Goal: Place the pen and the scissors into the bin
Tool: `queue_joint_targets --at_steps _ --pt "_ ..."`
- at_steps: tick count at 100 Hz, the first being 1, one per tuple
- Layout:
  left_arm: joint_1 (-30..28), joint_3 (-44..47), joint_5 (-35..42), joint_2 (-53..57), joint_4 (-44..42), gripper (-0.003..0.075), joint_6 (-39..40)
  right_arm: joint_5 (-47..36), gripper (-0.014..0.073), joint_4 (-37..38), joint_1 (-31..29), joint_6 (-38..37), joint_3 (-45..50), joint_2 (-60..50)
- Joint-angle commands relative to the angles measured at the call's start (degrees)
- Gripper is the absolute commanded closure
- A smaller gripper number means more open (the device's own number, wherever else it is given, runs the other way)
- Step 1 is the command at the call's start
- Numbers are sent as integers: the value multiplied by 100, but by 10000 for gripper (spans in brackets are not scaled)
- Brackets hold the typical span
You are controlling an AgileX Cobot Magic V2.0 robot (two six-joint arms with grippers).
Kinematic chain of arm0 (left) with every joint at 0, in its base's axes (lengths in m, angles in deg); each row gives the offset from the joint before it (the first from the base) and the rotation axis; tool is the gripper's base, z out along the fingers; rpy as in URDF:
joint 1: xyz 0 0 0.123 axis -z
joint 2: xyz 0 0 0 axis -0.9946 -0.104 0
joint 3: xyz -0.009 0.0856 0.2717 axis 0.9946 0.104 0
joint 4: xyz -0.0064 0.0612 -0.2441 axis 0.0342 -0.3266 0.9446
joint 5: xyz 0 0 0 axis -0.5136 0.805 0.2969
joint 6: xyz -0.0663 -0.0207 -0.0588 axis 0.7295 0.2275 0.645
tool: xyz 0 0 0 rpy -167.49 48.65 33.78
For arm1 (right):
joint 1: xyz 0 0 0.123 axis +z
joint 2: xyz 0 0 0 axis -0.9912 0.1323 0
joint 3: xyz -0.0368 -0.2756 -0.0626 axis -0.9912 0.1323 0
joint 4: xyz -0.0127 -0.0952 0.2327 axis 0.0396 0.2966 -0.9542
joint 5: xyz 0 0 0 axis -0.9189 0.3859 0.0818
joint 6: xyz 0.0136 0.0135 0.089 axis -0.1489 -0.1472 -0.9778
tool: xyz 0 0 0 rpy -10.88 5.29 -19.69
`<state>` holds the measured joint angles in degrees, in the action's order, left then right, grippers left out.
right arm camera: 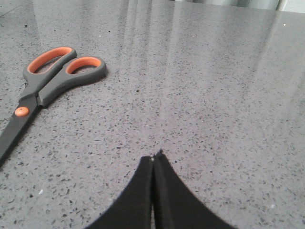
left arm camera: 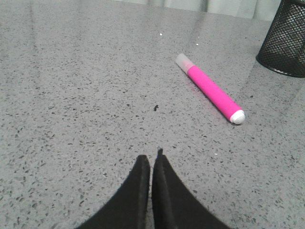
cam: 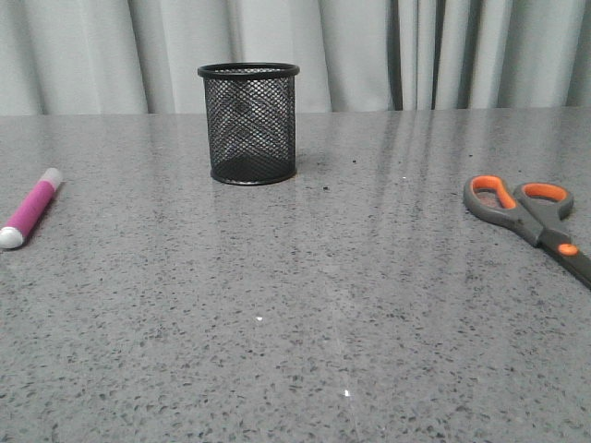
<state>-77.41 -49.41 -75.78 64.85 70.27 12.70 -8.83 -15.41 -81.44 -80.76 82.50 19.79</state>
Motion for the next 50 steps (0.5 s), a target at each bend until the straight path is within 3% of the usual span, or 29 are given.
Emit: queue_joint_targets --at_steps 1,50 --pt "-8 246 216 183 98 739 11 -184 665 -4 -39 47 83 -94" --pt "-8 246 200 183 -32 739 -1 -184 665 -4 -39 47 83 -94"
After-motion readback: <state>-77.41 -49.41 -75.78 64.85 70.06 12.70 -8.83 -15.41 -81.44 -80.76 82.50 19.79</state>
